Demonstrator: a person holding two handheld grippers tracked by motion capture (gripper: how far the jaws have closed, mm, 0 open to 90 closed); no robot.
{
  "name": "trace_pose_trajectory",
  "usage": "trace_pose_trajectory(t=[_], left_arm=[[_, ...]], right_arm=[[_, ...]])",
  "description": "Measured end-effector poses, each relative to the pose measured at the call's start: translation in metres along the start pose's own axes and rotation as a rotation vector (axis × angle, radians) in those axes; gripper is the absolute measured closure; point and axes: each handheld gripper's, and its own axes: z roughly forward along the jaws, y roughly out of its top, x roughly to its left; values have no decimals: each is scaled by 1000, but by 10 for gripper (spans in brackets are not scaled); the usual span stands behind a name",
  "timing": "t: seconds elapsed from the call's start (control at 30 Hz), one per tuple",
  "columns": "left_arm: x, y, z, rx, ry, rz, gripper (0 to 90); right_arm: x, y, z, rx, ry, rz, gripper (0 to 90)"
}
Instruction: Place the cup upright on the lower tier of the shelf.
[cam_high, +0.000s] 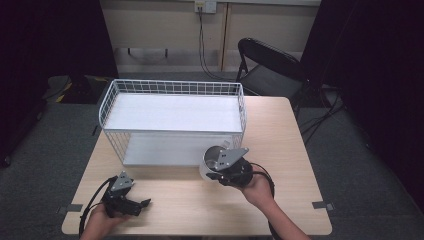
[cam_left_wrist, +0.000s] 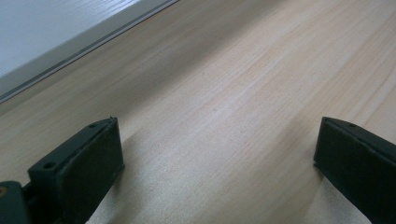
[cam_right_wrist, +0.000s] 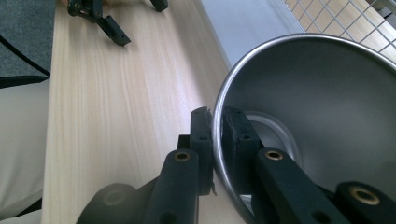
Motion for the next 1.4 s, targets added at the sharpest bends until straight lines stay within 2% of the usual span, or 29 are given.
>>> trace_pose_trajectory(t=[1.13, 1.4], left_arm=[[0, 0, 0, 0, 0, 0, 6], [0, 0, 0, 0, 0, 0, 6]], right_arm=[[-14, 11, 16, 4, -34, -9, 827], [-16, 13, 20, 10, -50, -23, 826]])
